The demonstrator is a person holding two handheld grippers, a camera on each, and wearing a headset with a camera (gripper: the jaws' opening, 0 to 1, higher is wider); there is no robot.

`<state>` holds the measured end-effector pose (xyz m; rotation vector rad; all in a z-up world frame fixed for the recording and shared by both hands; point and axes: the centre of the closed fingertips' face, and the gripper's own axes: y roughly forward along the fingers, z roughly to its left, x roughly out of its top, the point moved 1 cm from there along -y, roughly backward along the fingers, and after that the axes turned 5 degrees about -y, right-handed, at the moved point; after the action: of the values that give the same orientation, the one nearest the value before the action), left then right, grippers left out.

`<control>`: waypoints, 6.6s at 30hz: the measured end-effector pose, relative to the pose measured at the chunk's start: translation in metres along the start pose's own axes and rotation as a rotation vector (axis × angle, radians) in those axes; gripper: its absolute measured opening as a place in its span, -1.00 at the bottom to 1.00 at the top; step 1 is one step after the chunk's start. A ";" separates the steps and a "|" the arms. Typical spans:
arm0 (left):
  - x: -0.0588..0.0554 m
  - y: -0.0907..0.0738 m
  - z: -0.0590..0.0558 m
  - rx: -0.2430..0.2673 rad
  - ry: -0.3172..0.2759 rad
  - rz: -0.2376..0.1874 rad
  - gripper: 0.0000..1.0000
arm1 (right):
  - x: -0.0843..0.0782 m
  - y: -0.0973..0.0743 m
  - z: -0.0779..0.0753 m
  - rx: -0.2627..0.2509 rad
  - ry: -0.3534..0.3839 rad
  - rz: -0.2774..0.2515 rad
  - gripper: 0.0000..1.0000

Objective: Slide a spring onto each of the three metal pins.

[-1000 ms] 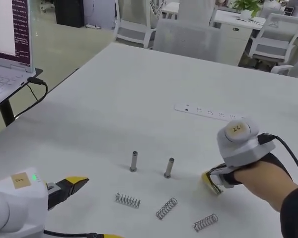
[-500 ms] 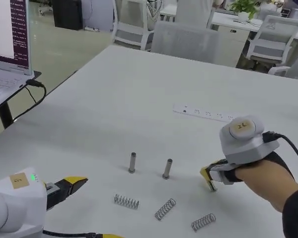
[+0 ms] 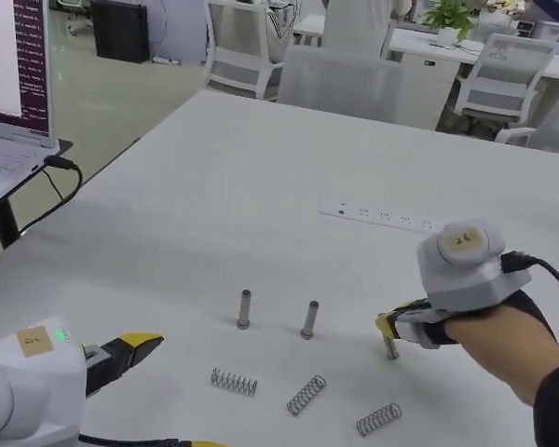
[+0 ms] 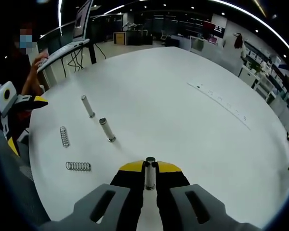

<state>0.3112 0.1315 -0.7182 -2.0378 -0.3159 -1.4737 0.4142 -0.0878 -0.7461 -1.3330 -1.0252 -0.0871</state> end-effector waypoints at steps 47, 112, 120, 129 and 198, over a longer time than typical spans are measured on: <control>0.001 0.002 -0.007 -0.016 0.011 0.009 0.81 | -0.009 -0.010 0.000 -0.008 0.014 -0.020 -0.84; -0.011 0.043 0.006 -0.096 0.089 0.119 0.69 | -0.030 -0.071 0.007 -0.094 0.091 -0.142 -0.32; -0.019 0.047 0.011 -0.112 0.095 0.142 0.54 | -0.037 -0.073 0.009 -0.092 0.110 -0.151 -0.33; -0.022 0.052 0.015 -0.143 0.174 0.153 0.08 | -0.037 -0.072 0.010 -0.086 0.112 -0.159 -0.34; -0.043 0.058 0.023 -0.141 0.272 0.255 -0.94 | -0.033 -0.073 0.018 -0.057 0.096 -0.176 -0.40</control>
<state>0.3437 0.1061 -0.7812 -1.8689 0.1570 -1.6198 0.3418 -0.1108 -0.7142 -1.2754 -1.0632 -0.3119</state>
